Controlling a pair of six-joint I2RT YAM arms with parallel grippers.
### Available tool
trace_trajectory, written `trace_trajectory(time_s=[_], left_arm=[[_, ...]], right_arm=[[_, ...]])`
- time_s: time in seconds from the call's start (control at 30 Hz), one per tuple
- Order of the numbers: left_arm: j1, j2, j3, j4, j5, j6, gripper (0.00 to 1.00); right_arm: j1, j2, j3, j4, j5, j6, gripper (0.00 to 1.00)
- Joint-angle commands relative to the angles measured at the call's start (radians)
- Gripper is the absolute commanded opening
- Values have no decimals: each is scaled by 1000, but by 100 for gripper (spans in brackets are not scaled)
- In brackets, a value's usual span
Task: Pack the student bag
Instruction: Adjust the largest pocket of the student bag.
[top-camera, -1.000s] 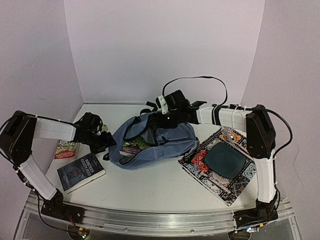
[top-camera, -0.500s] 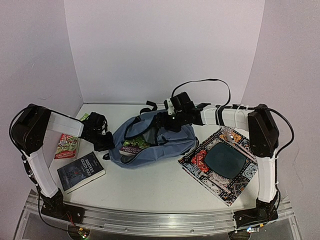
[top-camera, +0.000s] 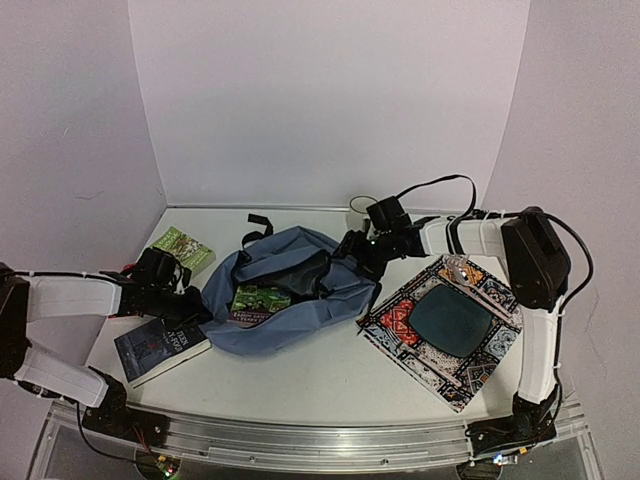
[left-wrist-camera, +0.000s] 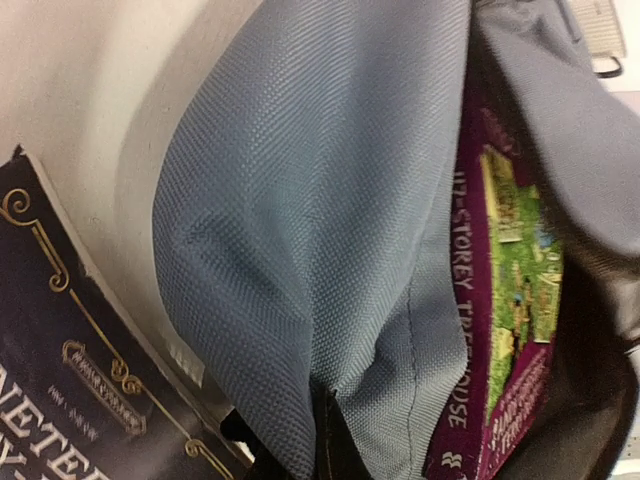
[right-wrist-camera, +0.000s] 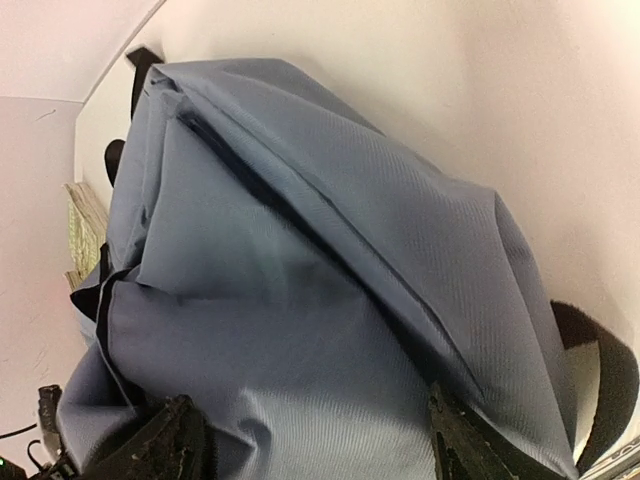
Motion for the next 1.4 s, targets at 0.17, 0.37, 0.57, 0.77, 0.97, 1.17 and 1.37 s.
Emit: trace_trajectory(time_s=[0.17,0.37,0.57,0.77,0.97,1.17,1.37], left_arm=[[-25,-24,21,-16,68,11,0],[-39,-24,48,-9,34,8,0],[-43,6,62,-5,24,20,0],[-47,24,76,-5,24,36,0],[-62,28,85,-5,22,38,0],[-74,19,83,-5,17,32,0],[-86,5,54,-5,0,34,0]], right_arm=[[52,-80,144,-72,-134,-431,88],[161,-206,161,-178,11,-698,96],[284,-271,185,-228,62,-951,98],[389,-155,344,-399,201,-1235,98],[490,11,511,-542,477,-1483,98],[526,138,618,-581,632,-1603,97],[515,206,686,-552,691,-1577,61]])
